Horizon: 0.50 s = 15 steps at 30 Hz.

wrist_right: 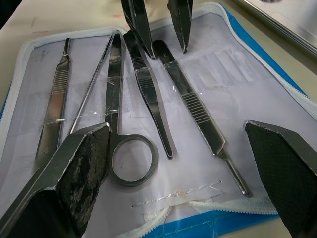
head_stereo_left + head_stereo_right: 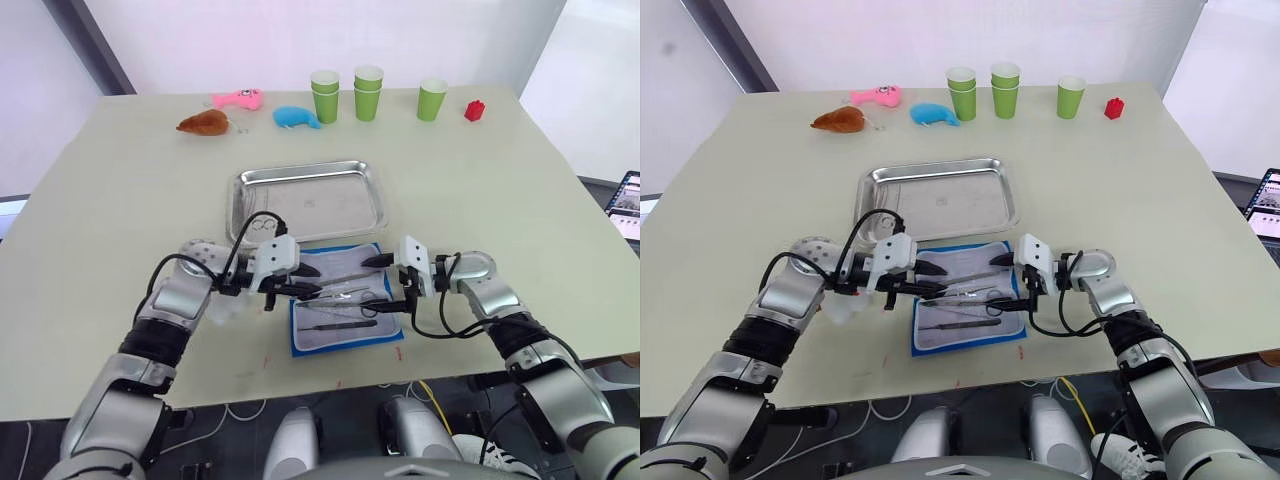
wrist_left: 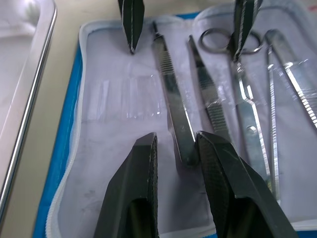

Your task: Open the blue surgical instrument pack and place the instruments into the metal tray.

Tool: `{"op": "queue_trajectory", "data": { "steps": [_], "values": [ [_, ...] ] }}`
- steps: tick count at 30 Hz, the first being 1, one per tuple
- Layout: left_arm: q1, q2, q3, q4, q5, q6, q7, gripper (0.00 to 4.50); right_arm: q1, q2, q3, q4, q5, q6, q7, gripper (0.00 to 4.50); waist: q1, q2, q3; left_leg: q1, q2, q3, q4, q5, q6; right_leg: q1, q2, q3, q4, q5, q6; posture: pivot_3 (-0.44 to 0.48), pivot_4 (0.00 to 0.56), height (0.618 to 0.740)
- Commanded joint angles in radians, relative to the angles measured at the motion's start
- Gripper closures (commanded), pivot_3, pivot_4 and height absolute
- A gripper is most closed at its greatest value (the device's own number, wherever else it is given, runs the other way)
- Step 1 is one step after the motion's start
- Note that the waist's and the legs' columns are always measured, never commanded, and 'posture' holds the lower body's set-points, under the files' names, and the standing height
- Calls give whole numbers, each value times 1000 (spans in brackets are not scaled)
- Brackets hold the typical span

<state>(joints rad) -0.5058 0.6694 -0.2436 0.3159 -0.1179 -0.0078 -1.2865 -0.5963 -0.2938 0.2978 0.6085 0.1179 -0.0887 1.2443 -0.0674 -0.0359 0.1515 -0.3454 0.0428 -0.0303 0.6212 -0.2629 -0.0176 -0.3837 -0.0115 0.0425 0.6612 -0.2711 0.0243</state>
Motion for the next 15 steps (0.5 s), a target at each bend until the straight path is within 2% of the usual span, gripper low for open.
{"op": "queue_trajectory", "data": {
  "steps": [1, 7, 10, 11, 15],
  "values": [
    [13, -9, -3, -9, 11, -4, 3, 3137, 73, -20, 66, 125, -102, 66, -35, 0, 0, 0, -1, 0, 0, 0, 0, 0, 0, 0, 0, 0, 0, 0, 0, 0, 150, 740],
    [14, -26, -14, 29, 46, -26, 31, 3137, 74, -20, 67, 122, -102, 66, -36, 0, 2, 2, -2, 1, -1, -1, 0, 0, 0, 2, 0, -1, 0, 0, 0, 0, 150, 740],
    [18, -26, -13, 35, 43, -27, 20, 4020, 77, -22, 67, 119, -102, 67, -37, 0, 2, 2, -2, 1, -1, -1, 0, 0, 0, 3, -1, -1, 0, 0, 0, 0, 150, 740],
    [18, -27, -13, 35, 41, -25, 19, 4457, 77, -23, 66, 118, -102, 67, -37, 0, 2, 2, -2, 1, -1, -1, 1, 0, 0, 3, 0, -1, 0, 0, 0, 0, 150, 740],
    [16, -28, -6, 21, 37, -53, 20, 4489, 80, -24, 65, 112, -99, 72, -37, 0, 2, 3, -2, 1, -1, -2, 1, 0, 0, 4, 0, -1, 0, 0, 0, 0, 150, 740]
  ]
}}
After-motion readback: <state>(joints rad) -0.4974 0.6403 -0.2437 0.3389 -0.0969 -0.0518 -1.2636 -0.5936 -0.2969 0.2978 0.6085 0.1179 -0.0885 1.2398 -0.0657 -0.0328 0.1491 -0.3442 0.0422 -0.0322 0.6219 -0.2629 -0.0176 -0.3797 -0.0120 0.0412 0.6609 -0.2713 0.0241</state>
